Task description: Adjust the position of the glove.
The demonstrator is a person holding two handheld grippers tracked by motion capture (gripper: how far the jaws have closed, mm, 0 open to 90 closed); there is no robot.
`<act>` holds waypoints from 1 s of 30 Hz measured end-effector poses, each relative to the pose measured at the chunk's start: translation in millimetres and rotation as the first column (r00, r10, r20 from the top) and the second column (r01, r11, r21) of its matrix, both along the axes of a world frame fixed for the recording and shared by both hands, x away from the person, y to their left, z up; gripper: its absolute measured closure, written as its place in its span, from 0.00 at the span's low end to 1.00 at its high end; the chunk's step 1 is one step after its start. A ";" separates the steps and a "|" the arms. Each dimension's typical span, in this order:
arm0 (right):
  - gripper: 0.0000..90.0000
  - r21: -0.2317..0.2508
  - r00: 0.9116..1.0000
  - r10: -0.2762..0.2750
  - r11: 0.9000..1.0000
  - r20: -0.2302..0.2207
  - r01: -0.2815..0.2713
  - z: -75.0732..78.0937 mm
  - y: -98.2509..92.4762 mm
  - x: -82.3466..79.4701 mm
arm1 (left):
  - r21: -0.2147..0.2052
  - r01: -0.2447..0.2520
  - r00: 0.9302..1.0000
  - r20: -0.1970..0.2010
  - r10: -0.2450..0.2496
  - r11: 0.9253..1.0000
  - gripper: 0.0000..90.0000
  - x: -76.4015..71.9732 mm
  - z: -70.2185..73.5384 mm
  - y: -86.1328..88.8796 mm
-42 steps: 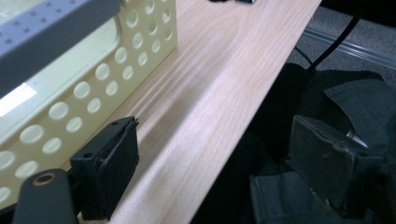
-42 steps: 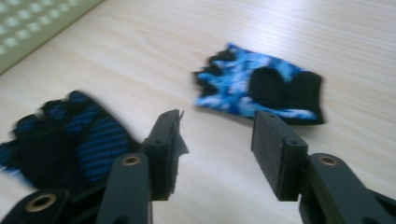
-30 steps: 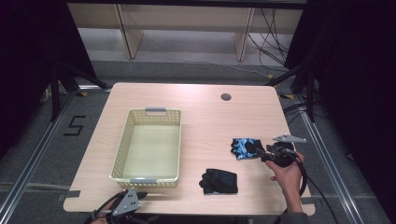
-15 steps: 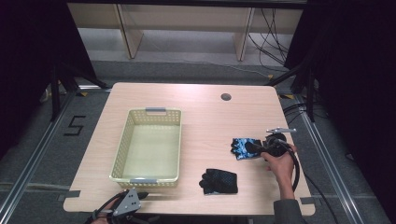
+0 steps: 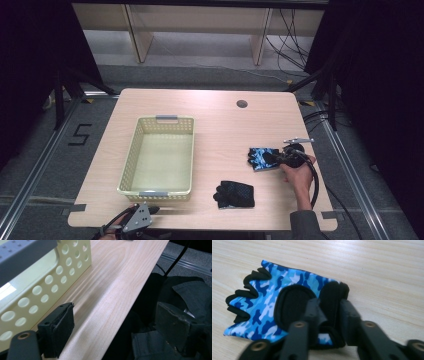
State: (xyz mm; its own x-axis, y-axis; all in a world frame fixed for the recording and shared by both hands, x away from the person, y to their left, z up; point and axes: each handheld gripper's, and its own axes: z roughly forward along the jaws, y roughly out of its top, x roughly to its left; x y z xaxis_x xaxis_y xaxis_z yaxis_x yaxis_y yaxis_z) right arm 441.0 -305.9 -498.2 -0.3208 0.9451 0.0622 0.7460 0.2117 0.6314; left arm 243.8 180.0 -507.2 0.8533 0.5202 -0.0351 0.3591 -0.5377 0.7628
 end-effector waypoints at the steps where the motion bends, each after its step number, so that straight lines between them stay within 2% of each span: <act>1: 0.84 -0.003 1.000 0.013 1.000 0.005 -0.013 -0.5 -0.4 0.1 | -0.004 -0.011 1.000 0.024 0.011 1.000 0.17 -0.3 -0.1 0.0; 3: 0.89 -0.023 1.000 0.012 1.000 0.016 -0.012 -0.7 -1.2 0.6 | 0.006 -0.014 1.000 0.021 0.014 1.000 0.17 -0.7 -0.6 0.6; 4: 0.89 -0.019 1.000 0.009 1.000 0.017 -0.008 -0.8 -1.1 0.2 | -0.006 -0.019 1.000 0.016 0.019 1.000 0.17 -0.7 -1.6 0.1; 5: 0.90 -0.014 1.000 0.010 1.000 0.010 -0.010 -0.1 -1.3 -0.6 | 0.024 -0.011 1.000 0.025 0.010 1.000 0.17 -0.2 0.4 1.6; 6: 0.91 -0.019 1.000 0.012 1.000 0.000 -0.012 1.6 -1.8 -1.8 | -0.004 -0.013 1.000 0.016 0.013 1.000 0.17 -0.9 0.3 0.3; 7: 0.91 0.001 1.000 0.020 1.000 0.001 -0.020 3.1 -2.4 -3.3 | 0.004 -0.007 1.000 0.030 0.007 1.000 0.17 -0.2 1.2 0.9; 8: 0.91 0.020 1.000 -0.001 1.000 0.015 0.001 4.4 -1.9 -4.7 | -0.021 -0.015 1.000 0.012 0.015 1.000 0.17 -1.4 0.6 -0.6; 9: 0.92 0.042 1.000 -0.010 0.999 0.026 0.009 6.8 -2.7 -6.2 | -0.015 -0.021 1.000 0.014 0.021 1.000 0.17 -2.0 -0.3 -0.7; 10: 0.92 0.068 0.999 -0.006 0.998 0.051 0.002 9.3 -4.4 -6.9 | -0.001 -0.011 1.000 0.015 0.011 1.000 0.17 -1.3 -0.8 -0.1; 11: 0.92 0.080 0.997 -0.003 0.997 0.081 -0.004 10.7 -5.6 -6.8 | -0.016 -0.018 1.000 0.008 0.018 1.000 0.17 -2.3 -0.6 -0.8; 12: 0.92 0.104 0.994 0.002 0.994 0.112 -0.014 16.0 -6.9 -10.4 | 0.007 -0.012 1.000 0.017 0.011 1.000 0.17 -0.7 0.9 -0.1; 13: 0.92 0.104 0.994 0.002 0.994 0.112 -0.014 16.0 -6.9 -10.4 | -0.029 -0.020 1.000 0.015 0.021 0.999 0.17 -1.7 -0.1 -1.8; 14: 0.92 0.135 0.995 -0.006 0.991 0.101 -0.008 20.4 -5.6 -13.4 | -0.024 -0.020 1.000 0.015 0.020 1.000 0.17 -2.0 0.1 -1.8; 15: 0.92 0.145 0.992 0.006 0.989 0.124 -0.024 22.7 -5.6 -14.9 | -0.009 -0.014 1.000 0.015 0.014 1.000 0.17 -1.7 0.1 -1.2; 16: 0.92 0.144 0.992 0.000 0.989 0.122 -0.018 26.9 -5.5 -17.2 | 0.022 0.011 0.999 0.040 -0.012 1.000 0.17 -0.1 0.6 0.6; 17: 0.92 0.155 0.992 -0.005 0.988 0.124 -0.015 30.6 -5.3 -19.9 | 0.008 -0.009 1.000 0.022 0.008 1.000 0.17 -1.0 -0.2 -0.1; 20: 0.92 0.185 0.989 -0.004 0.982 0.150 -0.024 38.1 -3.4 -28.1 | -0.014 -0.015 1.000 0.015 0.016 1.000 0.17 -1.0 0.4 -0.4; 21: 0.92 0.186 0.990 -0.004 0.982 0.141 -0.022 41.0 -2.2 -31.5 | 0.003 -0.012 1.000 0.019 0.012 1.000 0.17 -0.3 0.0 0.5; 22: 0.92 0.197 0.989 -0.007 0.980 0.147 -0.023 42.1 -1.1 -34.2 | 0.001 -0.014 1.000 0.018 0.014 1.000 0.17 -0.8 -0.2 0.5; 23: 0.92 0.203 0.988 0.000 0.979 0.153 -0.032 43.3 -0.2 -37.7 | 0.024 -0.006 1.000 0.030 0.005 1.000 0.17 0.2 0.4 1.7; 24: 0.92 0.201 0.989 -0.003 0.979 0.149 -0.027 44.2 2.0 -41.6 | 0.000 -0.016 1.000 0.018 0.016 1.000 0.17 -0.7 0.3 0.3; 25: 0.92 0.207 0.989 0.005 0.978 0.146 -0.036 44.7 4.3 -45.8 | 0.010 -0.009 1.000 0.020 0.009 1.000 0.17 0.2 1.1 0.7; 26: 0.92 0.220 0.988 0.012 0.974 0.155 -0.046 43.4 7.0 -49.4 | -0.021 -0.023 1.000 0.013 0.024 1.000 0.17 -0.9 0.3 -1.1; 27: 0.92 0.221 0.989 0.022 0.974 0.145 -0.054 43.6 9.6 -55.0 | 0.009 -0.008 1.000 0.017 0.008 1.000 0.17 0.1 1.0 0.8; 28: 0.92 0.227 0.990 0.023 0.972 0.138 -0.054 43.9 11.2 -58.7 | -0.008 -0.012 1.000 0.012 0.012 1.000 0.17 -0.7 -0.3 0.0; 29: 0.92 0.233 0.991 0.017 0.971 0.134 -0.048 44.0 14.3 -63.4 | 0.021 -0.011 1.000 0.026 0.011 1.000 0.17 0.2 0.6 1.5; 30: 0.92 0.240 0.991 0.019 0.969 0.134 -0.051 44.1 16.7 -67.8 | 0.023 0.005 0.999 0.042 -0.006 1.000 0.17 1.5 0.9 2.0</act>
State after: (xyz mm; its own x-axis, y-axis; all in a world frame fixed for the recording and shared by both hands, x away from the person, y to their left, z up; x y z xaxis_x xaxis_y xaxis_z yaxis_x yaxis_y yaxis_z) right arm 373.2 -289.2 -454.1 -0.3737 0.8949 0.2437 0.6494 0.0649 0.7576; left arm 245.2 182.0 -506.2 0.8565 0.5160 0.0127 0.3244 -0.5573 0.7643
